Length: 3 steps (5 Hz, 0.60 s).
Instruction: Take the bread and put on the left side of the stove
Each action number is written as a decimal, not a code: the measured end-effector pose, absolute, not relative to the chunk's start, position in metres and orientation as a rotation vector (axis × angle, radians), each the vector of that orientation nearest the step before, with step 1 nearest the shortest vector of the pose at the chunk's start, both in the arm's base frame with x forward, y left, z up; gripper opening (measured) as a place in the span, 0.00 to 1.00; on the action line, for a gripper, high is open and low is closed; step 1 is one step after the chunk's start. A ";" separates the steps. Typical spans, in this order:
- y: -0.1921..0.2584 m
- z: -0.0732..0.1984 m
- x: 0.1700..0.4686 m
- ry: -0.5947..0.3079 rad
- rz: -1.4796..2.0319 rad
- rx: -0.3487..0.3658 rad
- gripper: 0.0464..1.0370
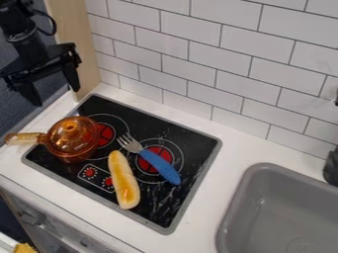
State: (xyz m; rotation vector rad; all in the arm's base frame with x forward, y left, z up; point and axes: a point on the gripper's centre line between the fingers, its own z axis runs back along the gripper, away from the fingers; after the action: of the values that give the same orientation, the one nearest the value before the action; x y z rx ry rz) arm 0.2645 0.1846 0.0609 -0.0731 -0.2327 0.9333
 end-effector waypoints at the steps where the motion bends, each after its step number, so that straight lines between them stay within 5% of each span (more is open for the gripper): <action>1: 0.181 0.051 0.262 -0.200 0.933 -0.080 0.96; 3: 0.139 0.044 0.256 -0.166 0.818 -0.084 0.96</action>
State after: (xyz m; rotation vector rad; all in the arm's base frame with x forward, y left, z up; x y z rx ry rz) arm 0.2561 0.1386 0.0436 -0.0837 -0.1655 0.8177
